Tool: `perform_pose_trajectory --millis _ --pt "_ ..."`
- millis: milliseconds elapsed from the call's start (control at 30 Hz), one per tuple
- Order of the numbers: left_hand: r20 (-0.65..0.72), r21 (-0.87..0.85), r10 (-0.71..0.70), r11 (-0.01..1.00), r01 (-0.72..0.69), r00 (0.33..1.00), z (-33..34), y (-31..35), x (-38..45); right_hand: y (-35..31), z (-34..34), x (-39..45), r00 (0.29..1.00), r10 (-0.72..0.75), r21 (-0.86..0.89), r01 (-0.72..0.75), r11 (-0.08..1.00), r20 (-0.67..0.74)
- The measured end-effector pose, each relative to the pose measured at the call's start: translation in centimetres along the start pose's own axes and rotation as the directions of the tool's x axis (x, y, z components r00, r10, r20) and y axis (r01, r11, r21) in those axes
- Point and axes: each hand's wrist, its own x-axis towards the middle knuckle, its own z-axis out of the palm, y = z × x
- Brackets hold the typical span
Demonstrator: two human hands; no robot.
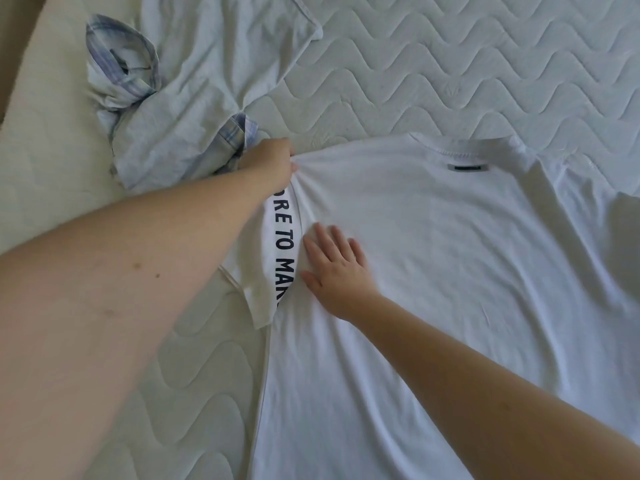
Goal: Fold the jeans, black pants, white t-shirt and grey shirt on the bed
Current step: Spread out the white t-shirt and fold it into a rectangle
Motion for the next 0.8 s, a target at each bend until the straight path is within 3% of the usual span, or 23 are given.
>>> perform_pose_trajectory --millis 100,167,267,400,467,533,600,667,733,800 --pt "-0.041 0.019 -0.037 0.999 0.038 0.998 1.1 -0.2 -0.3 0.1 0.1 0.3 1.0 0.014 0.041 -0.015 0.999 0.022" --pt "0.017 0.049 -0.052 0.998 0.051 0.999 1.0 -0.5 -0.6 0.6 -0.1 0.3 0.999 -0.006 0.078 0.003 0.997 0.04" --pt "0.227 0.226 -0.054 0.974 0.002 0.972 -1.0 -1.1 -1.2 1.5 -0.7 0.5 0.996 -0.032 0.165 0.018 0.986 0.081" --pt "0.542 0.348 -0.127 0.934 -0.084 0.83 -4.4 -3.1 -2.5 1.3 -1.5 0.7 0.996 -0.023 0.205 0.005 0.979 0.087" --pt "0.566 0.264 -0.085 0.961 -0.083 0.82 -5.4 -4.8 -3.2 0.6 -1.9 0.4 1.0 0.005 0.243 -0.011 0.97 0.027" --pt "0.477 -0.013 0.009 1.0 -0.004 0.879 -5.6 -6.3 -3.9 -0.5 -2.3 -0.1 0.996 0.058 0.33 -0.032 0.943 -0.068" --pt "0.376 -0.33 0.058 0.941 0.075 0.925 -5.6 -7.0 -4.7 -2.0 -2.4 -0.8 0.983 0.101 0.412 -0.03 0.911 -0.152" --pt "0.389 -0.453 0.058 0.881 0.135 0.919 -5.5 -7.1 -5.2 -3.6 -2.4 -1.4 0.98 0.134 0.542 -0.034 0.84 -0.146" --pt "0.458 -0.316 0.026 0.939 0.135 0.889 -5.1 -7.0 -5.8 -4.9 -2.5 -1.7 0.978 0.196 0.717 -0.086 0.692 -0.072" --pt "0.504 0.033 -0.032 0.999 0.018 0.863 -4.7 -7.2 -6.4 -5.8 -2.5 -1.6 0.973 0.232 0.808 -0.13 0.575 -0.008"
